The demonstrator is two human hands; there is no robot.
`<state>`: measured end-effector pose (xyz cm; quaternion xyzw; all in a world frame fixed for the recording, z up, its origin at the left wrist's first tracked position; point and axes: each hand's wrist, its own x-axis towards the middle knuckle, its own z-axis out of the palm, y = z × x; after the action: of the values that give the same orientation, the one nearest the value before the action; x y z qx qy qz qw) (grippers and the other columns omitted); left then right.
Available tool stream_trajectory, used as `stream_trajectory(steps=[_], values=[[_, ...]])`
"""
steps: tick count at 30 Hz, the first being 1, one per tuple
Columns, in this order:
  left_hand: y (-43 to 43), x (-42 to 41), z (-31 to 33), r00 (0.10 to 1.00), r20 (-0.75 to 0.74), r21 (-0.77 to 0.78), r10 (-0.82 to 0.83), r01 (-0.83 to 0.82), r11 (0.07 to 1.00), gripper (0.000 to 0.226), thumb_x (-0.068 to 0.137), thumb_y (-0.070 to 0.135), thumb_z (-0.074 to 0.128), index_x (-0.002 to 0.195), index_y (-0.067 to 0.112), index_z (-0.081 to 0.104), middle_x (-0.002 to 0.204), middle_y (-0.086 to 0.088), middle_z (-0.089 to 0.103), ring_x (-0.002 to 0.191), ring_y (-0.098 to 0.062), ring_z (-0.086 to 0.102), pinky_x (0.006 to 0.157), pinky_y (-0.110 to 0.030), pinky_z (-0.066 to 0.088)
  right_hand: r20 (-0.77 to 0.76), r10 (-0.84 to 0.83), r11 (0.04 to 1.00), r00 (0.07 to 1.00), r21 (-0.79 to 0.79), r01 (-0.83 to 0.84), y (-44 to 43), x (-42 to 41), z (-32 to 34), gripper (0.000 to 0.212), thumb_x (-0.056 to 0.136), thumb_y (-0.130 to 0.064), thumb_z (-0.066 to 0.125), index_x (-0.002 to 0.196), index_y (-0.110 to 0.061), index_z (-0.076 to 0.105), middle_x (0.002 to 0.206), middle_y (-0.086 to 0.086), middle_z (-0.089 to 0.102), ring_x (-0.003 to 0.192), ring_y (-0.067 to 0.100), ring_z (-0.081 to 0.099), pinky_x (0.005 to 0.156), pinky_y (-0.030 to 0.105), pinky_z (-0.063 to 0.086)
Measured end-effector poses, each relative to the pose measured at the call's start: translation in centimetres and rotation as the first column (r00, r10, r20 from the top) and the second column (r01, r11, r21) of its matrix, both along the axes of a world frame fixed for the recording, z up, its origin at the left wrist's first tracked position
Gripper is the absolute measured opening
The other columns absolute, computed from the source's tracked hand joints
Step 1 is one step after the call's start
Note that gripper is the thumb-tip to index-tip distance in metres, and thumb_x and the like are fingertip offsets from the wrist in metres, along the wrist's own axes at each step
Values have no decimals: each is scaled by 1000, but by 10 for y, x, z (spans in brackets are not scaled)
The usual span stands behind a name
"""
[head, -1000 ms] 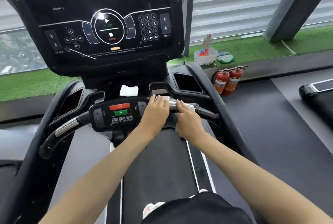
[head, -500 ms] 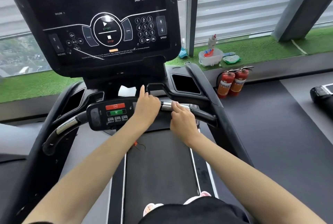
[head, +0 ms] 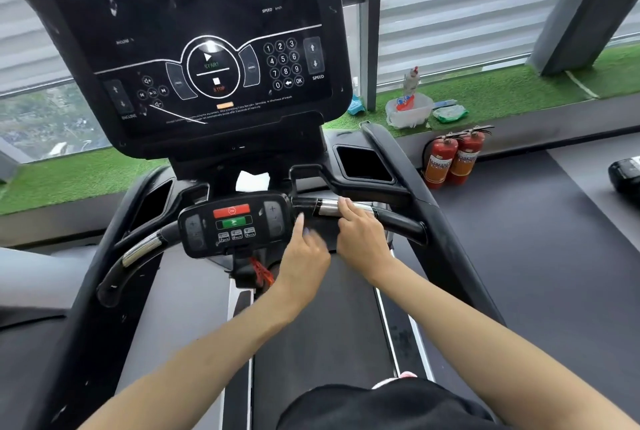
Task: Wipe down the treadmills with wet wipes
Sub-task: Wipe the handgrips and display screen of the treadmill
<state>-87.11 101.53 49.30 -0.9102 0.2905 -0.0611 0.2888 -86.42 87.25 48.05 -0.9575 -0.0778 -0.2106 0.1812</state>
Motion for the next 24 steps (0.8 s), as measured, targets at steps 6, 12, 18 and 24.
stream_trajectory(steps=[6,12,18,24], values=[[32,-15,10,951,141,-459,-276,310,832,44,72,-6,55,114,-2,68,104,-16,71,105,-28,67,103,-44,42,29,13,999,999,31,-13,-3,0,1,9,46,4,64,54,1,64,108,19,70,95,30,70,68,35,57],[9,43,46,993,109,-653,-38,101,750,50,75,-14,55,123,0,61,119,-14,66,120,-29,58,105,-48,41,56,10,999,998,42,-12,-4,-1,2,7,52,4,57,53,1,64,109,17,70,94,30,70,65,36,58],[-10,22,27,991,-96,-687,-97,5,727,49,74,-12,40,118,-6,61,113,-17,65,109,-34,62,108,-43,41,13,-6,994,1000,105,5,-7,-3,-1,14,52,11,70,53,0,62,115,14,69,102,28,69,63,33,57],[18,-1,44,863,-362,-718,-353,-16,696,50,84,13,34,127,8,61,121,-10,66,109,-30,61,97,-38,49,-7,-4,983,1000,182,5,-10,-3,-1,13,61,9,59,51,-1,59,120,10,68,102,28,69,63,35,59]])
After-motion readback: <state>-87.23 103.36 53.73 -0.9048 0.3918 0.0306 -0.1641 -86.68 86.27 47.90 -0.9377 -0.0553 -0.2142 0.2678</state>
